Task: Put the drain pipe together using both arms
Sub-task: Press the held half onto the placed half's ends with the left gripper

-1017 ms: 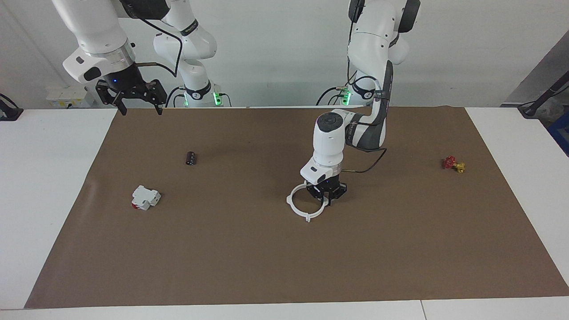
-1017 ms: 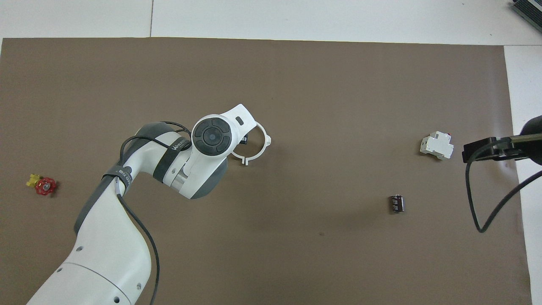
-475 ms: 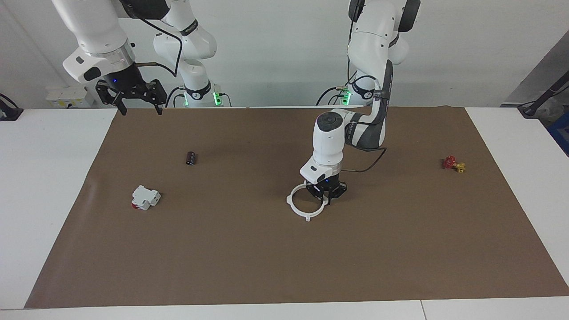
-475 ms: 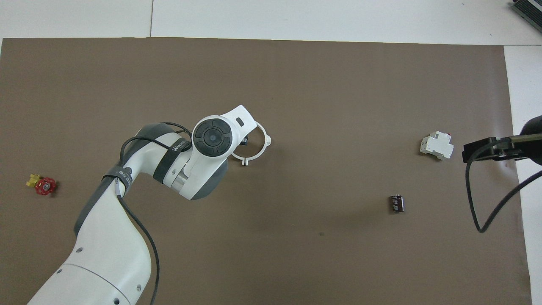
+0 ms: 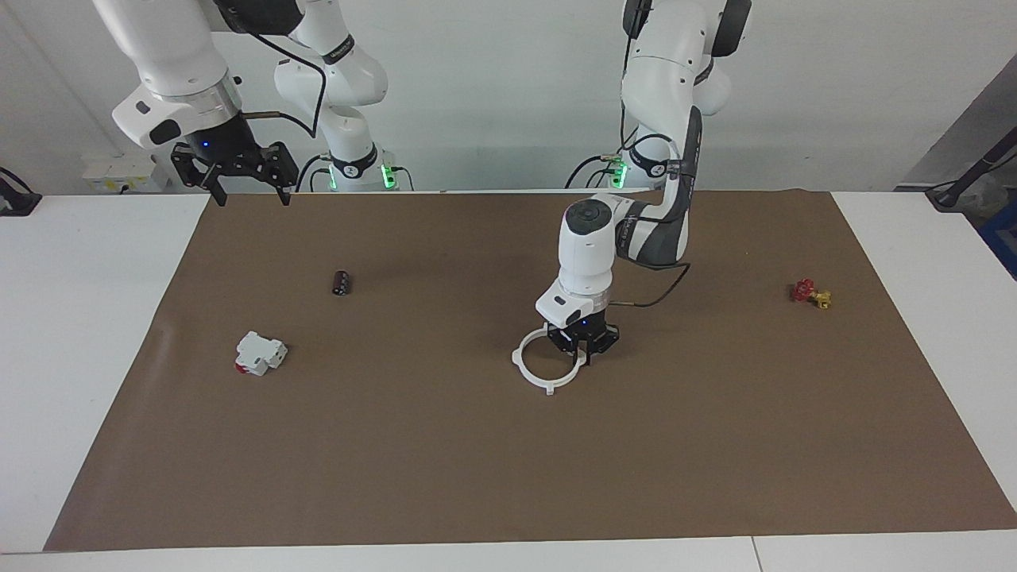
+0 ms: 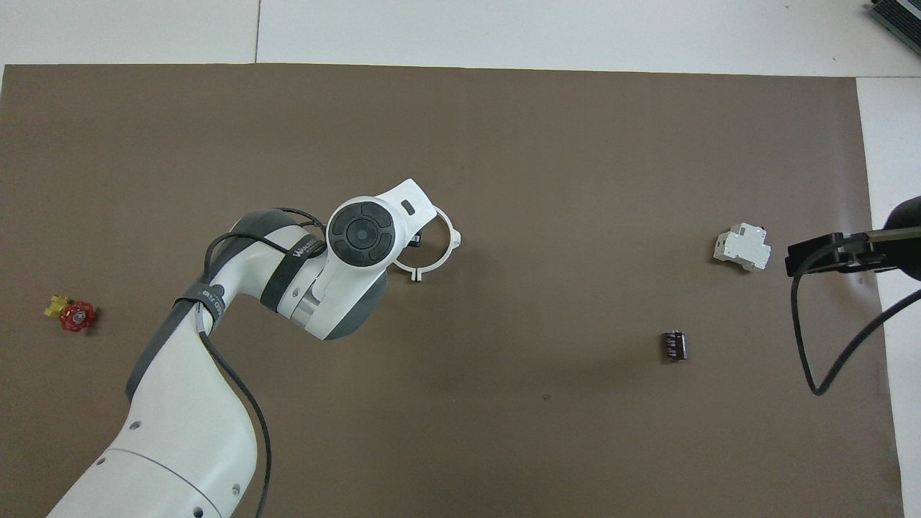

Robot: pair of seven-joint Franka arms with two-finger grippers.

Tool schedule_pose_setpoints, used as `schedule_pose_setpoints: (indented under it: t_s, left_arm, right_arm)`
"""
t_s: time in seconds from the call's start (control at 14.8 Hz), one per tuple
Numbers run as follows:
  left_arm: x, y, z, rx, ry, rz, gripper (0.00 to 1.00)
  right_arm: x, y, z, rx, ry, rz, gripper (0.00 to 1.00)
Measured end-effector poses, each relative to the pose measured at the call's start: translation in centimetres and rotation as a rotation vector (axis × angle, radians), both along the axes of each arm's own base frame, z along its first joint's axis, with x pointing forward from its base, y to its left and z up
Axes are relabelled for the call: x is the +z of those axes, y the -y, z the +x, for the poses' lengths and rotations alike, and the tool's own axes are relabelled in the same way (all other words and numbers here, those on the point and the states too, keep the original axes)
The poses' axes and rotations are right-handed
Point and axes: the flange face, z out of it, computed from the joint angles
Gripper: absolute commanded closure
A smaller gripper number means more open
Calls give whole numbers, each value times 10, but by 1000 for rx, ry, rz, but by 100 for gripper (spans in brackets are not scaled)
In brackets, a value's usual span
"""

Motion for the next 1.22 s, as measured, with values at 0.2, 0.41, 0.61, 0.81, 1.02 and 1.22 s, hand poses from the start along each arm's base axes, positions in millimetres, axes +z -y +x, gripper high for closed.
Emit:
schedule_pose_setpoints:
  t_s: [0.2,0.41,0.61,0.81,1.02,1.22]
  left_arm:
    - [0,0,0,0,0,0,100]
    - [0,0,0,0,1,-1,89]
    - [-4,1,-3,-5,1,-3,0]
    - [-10,3,-8,-14,1,-7,0]
    - [-10,4,-9,-14,-1,-7,0]
    - [-10,4,-9,-11,0,-9,0]
  right_arm:
    - [0,0,0,0,0,0,0]
    - [0,0,0,0,0,0,0]
    - [0,0,0,0,0,0,0]
    - [0,0,0,-1,0,0,0]
    - [0,3,0,-5,0,0,0]
    - [0,4,0,-7,0,0,0]
